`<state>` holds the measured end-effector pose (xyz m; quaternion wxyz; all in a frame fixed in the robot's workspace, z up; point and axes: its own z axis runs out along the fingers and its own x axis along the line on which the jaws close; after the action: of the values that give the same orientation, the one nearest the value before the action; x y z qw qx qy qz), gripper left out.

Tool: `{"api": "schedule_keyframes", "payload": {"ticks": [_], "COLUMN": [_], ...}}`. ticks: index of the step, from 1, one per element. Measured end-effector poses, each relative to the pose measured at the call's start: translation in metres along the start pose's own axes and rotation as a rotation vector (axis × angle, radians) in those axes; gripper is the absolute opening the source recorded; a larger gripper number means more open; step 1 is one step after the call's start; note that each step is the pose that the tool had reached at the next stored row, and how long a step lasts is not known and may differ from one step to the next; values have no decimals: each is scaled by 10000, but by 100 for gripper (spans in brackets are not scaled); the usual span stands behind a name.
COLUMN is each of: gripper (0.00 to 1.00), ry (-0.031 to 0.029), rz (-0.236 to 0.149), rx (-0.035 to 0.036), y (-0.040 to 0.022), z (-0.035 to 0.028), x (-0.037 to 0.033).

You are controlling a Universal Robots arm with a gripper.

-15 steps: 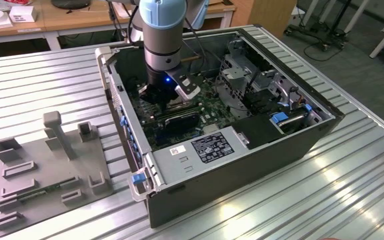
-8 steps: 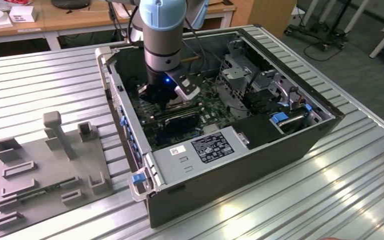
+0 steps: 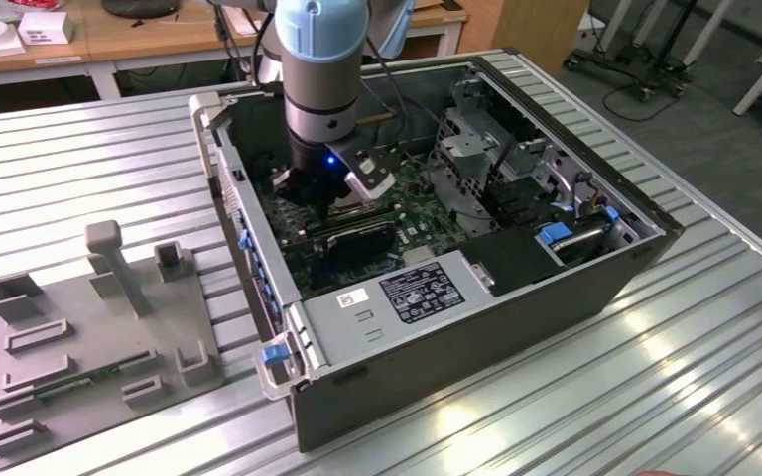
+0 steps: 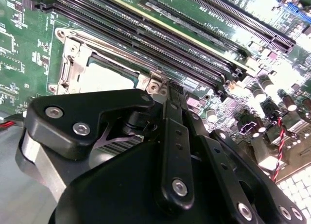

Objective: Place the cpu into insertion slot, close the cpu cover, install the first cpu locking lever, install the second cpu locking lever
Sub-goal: 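Install the second cpu locking lever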

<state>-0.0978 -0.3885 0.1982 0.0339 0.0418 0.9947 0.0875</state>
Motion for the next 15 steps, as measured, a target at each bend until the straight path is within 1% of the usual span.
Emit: {"api": "schedule_keyframes", "payload": {"ticks": [6,8,11,12,15], "gripper": [10,10,10,10,10], "ry": [1,3,11,12,12], "rz": [3,5,11,13,13], "rx": [-16,-46,-134,-152,-155], "y": [-1,-2,-3,-3,-4], "z": [9,12,16,17,21], "x": [3,2,3,3,3]}}
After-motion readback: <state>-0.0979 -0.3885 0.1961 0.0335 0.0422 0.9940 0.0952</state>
